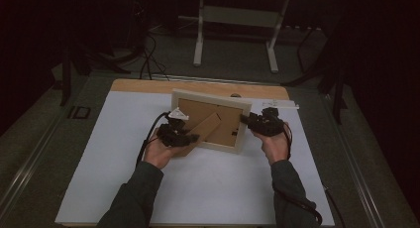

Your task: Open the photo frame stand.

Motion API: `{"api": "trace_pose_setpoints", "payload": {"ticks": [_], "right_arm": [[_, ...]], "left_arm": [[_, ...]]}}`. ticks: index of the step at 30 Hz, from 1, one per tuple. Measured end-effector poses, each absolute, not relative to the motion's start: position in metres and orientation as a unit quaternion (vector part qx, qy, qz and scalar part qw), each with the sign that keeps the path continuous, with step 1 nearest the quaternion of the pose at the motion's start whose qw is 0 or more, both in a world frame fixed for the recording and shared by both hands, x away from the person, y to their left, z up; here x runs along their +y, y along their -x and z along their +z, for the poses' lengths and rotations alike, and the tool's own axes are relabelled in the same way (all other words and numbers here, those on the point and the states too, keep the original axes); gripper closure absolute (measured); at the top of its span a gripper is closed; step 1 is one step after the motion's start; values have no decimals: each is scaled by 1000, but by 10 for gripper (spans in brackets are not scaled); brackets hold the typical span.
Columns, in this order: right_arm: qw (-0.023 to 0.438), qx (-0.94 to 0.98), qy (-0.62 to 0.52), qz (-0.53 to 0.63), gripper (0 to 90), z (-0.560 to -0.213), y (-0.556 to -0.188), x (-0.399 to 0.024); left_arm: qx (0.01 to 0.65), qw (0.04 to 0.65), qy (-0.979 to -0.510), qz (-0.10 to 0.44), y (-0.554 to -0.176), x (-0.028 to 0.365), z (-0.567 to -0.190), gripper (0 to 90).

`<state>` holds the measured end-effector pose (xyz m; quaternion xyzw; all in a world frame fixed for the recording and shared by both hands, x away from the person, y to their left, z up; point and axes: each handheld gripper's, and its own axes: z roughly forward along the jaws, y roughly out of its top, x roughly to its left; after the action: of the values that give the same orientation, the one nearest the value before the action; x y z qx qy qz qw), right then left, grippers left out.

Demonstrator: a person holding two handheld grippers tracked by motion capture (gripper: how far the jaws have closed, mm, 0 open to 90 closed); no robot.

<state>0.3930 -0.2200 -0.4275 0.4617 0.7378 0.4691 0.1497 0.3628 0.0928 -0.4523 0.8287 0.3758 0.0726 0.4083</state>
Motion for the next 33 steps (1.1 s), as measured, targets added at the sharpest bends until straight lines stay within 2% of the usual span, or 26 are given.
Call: {"api": "trace_pose_setpoints", "payload": {"ticks": [9,33], "right_arm": [[169,746,-453,458,621,-421,-393,-214],[184,751,-445,452,612,-417,-393,-204]], "left_arm": [[381,404,-826,88,-364,90,-450,724],[393,408,-815,124,-357,82,-448,740]]}}
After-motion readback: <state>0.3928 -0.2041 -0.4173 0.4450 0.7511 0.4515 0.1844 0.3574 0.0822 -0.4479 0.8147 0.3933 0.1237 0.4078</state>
